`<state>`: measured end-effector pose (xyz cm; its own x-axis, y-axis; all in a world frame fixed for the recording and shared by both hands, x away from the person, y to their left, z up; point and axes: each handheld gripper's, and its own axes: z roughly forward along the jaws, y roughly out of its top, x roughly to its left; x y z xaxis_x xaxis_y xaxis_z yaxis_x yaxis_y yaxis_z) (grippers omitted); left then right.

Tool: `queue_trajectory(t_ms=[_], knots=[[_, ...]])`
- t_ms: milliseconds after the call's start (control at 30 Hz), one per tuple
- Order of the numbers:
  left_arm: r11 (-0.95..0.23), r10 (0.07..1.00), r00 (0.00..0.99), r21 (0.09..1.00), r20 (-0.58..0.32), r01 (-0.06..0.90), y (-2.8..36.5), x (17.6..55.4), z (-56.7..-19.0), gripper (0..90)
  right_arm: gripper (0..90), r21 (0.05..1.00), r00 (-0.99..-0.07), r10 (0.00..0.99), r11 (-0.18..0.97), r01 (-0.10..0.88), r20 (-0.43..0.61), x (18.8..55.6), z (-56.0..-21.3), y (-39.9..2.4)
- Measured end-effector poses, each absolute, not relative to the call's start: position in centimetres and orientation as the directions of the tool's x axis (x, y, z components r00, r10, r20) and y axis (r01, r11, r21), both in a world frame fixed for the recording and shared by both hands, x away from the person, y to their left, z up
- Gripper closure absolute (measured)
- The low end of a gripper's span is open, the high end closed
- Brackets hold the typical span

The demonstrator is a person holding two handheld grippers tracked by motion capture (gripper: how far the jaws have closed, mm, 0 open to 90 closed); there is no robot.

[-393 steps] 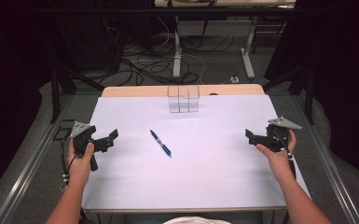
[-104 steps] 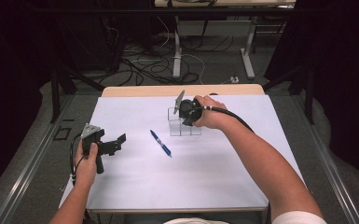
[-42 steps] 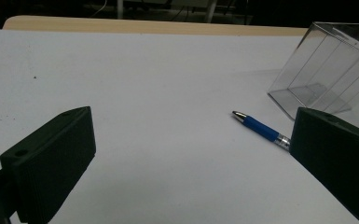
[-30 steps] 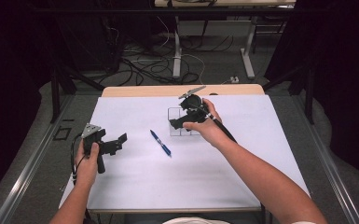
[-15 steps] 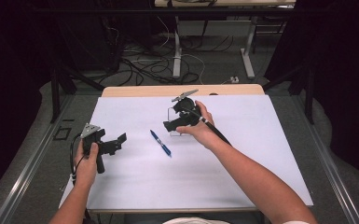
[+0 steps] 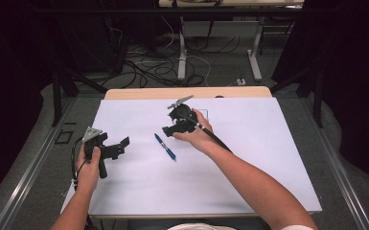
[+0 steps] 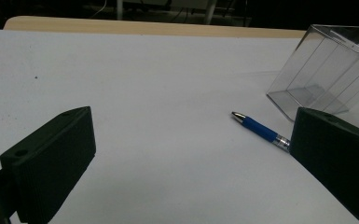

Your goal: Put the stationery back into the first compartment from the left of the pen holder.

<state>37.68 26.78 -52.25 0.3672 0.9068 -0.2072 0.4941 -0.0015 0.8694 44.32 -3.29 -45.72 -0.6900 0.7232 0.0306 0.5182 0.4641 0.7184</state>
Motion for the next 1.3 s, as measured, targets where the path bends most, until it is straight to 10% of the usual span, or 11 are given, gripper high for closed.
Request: queue_trajectory(t_ms=[1300], knots=[[0.005, 0.906, 0.367, 0.872, -0.212, 0.49, 27.1, 37.6, -52.1, 0.1, 57.2, 0.606, -0.679, 0.731, 0.51, 0.61, 0.068, 45.2, -49.2, 1.1]])
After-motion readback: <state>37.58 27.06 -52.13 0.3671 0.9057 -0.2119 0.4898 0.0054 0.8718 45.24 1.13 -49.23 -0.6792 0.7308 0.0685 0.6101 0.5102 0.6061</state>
